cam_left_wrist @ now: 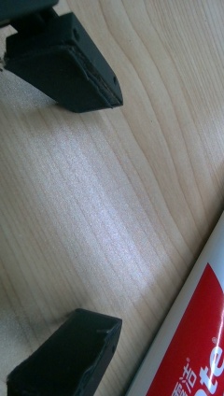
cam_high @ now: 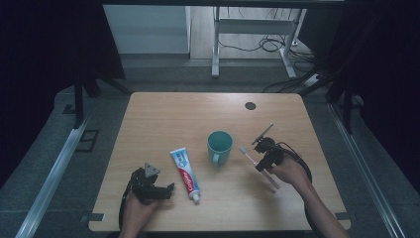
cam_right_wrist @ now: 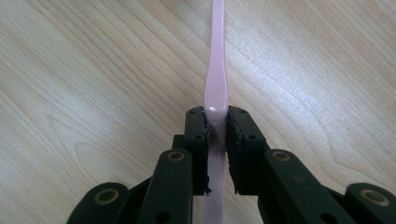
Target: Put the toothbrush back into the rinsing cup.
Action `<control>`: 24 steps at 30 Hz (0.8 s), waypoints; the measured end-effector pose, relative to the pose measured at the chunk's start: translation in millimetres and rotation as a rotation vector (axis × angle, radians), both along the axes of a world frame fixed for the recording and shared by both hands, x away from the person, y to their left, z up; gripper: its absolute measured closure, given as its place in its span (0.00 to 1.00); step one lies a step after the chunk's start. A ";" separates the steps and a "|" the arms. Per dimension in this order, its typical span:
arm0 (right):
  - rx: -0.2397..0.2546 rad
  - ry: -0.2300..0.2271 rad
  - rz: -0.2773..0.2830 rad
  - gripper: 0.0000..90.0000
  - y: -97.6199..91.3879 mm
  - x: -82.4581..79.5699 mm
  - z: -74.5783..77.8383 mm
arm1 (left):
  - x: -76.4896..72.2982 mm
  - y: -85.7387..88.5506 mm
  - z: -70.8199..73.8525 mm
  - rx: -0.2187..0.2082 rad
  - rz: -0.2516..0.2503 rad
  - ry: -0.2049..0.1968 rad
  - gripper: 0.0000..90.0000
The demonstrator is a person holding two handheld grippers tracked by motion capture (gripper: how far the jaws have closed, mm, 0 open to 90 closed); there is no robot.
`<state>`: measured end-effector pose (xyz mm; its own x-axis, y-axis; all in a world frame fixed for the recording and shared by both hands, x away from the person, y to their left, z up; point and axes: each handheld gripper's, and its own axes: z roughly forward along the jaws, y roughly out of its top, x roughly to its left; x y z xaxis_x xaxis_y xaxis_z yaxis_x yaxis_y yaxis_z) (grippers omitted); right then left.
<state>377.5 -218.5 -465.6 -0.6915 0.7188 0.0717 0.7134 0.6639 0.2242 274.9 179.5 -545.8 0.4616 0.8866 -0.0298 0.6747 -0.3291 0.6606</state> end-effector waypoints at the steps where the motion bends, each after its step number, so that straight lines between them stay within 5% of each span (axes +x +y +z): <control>1: 0.007 -0.005 0.000 0.87 -0.9 -0.4 1.2 | 0.0 0.0 0.0 0.000 0.000 0.000 0.00; 24: 0.168 -0.174 0.003 0.87 -12.4 -8.4 30.1 | 0.2 0.3 0.1 0.004 -0.004 -0.001 0.00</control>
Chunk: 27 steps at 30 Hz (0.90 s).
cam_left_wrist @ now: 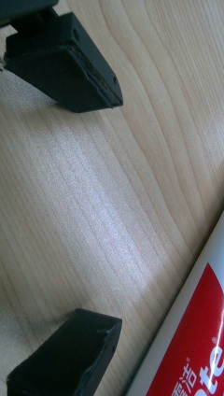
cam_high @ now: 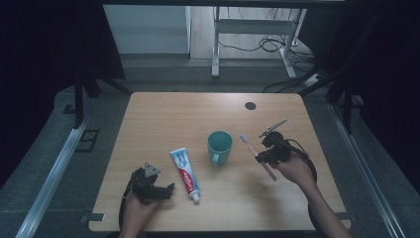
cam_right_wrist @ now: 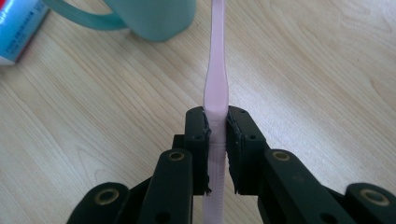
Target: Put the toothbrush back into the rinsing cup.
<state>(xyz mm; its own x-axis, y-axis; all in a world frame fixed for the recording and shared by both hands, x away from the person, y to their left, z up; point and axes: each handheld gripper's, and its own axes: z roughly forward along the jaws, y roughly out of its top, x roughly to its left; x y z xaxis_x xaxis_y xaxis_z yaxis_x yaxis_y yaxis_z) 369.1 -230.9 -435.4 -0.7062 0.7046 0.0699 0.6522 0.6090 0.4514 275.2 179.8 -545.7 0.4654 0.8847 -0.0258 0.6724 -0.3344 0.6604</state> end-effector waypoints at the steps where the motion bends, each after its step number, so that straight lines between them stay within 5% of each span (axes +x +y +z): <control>1: 0.005 -0.008 0.005 0.87 -0.2 -0.1 0.5 | 0.0 0.1 0.0 0.000 0.000 0.000 0.00; 27: 0.193 -0.165 0.029 0.87 6.6 -2.8 21.9 | 0.1 0.2 0.0 0.002 -0.002 -0.001 0.00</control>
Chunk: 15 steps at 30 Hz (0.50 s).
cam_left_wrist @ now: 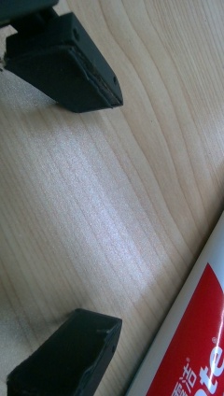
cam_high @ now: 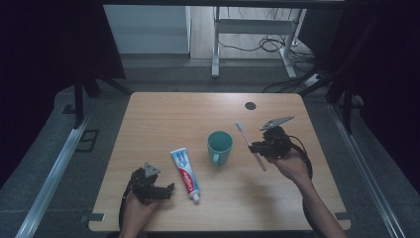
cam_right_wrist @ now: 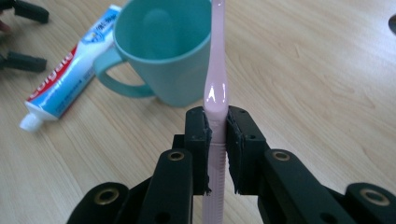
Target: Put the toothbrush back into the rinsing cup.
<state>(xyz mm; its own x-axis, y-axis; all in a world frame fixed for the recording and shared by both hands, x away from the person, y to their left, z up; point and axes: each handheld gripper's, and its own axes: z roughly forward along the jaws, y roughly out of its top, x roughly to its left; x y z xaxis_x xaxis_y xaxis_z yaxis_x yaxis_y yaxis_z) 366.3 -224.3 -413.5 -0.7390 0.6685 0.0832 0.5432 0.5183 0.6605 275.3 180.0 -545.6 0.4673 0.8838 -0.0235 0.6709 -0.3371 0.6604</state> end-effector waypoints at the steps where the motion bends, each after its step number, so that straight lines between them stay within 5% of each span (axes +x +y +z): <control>1: 0.000 0.000 0.000 0.87 0.0 0.0 0.0 | 0.0 0.0 0.0 0.000 0.000 0.000 0.00; 15: 0.068 -0.062 0.002 0.87 10.2 2.7 7.4 | 0.0 0.0 0.0 0.000 0.000 0.000 0.00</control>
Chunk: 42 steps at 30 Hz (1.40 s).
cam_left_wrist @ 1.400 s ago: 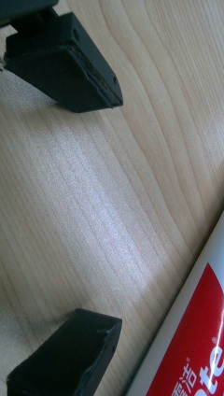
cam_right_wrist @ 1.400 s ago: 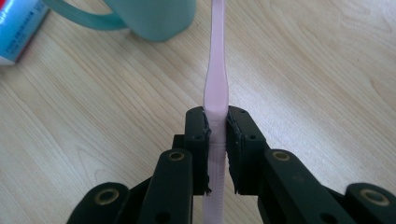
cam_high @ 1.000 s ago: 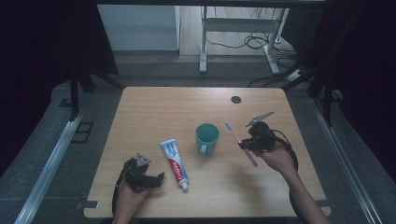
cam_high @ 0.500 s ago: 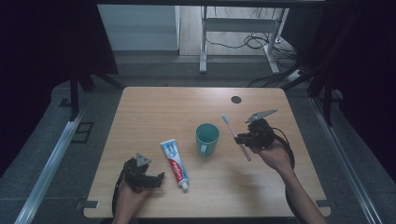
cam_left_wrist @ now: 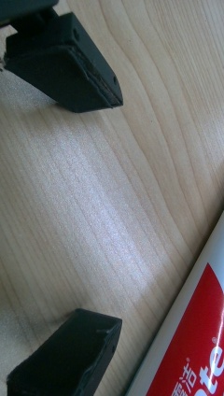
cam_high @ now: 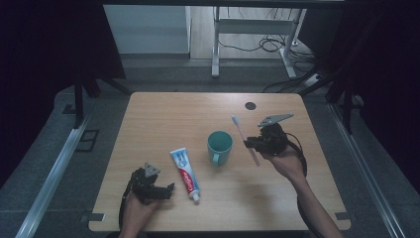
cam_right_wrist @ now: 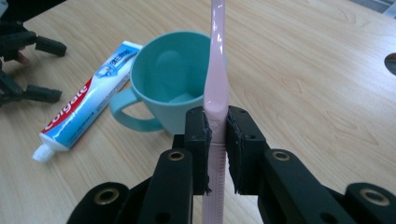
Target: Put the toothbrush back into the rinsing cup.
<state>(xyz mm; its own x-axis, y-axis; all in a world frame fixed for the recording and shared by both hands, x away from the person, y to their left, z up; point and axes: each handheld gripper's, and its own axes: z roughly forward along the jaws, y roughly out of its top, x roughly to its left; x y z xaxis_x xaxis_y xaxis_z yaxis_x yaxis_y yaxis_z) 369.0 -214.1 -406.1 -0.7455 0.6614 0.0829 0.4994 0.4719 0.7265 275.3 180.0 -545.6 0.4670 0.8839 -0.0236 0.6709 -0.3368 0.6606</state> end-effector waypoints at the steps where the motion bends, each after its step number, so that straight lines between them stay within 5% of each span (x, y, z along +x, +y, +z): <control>1: 0.007 -0.001 0.002 0.87 0.4 0.6 0.3 | 0.0 0.0 0.0 0.000 0.000 0.000 0.00; 42: 0.174 -0.102 -0.015 0.87 36.4 24.8 12.2 | -0.1 -0.1 0.0 -0.002 0.002 0.001 0.00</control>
